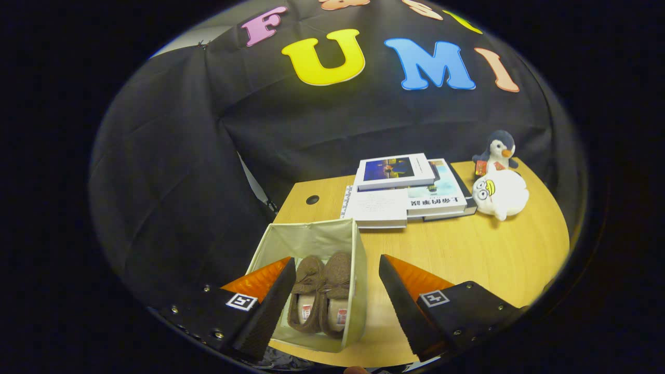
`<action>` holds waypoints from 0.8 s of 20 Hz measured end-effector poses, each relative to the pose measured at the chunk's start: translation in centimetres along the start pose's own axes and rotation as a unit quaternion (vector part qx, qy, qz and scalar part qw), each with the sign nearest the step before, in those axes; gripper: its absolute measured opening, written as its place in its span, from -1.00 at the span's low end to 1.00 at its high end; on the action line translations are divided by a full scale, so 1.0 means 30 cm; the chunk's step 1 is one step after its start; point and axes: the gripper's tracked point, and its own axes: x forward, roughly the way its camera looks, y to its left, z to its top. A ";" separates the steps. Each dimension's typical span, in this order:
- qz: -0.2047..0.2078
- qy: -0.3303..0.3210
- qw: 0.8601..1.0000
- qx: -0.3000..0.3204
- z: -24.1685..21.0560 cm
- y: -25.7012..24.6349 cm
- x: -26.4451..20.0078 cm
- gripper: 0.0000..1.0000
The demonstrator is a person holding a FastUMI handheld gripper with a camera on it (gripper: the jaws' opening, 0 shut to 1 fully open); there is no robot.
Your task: Open the storage box then place both shoes into the box .Put the left shoe in first, then the right shoe, with the right side of both shoes facing outward in a uniform manner.
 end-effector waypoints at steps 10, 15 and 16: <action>-0.046 -0.118 0.990 -0.068 0.250 -0.298 -0.304 0.96; -0.075 -0.159 0.981 -0.079 0.314 -0.451 -0.434 0.95; -0.086 -0.170 0.978 -0.082 0.324 -0.491 -0.460 0.95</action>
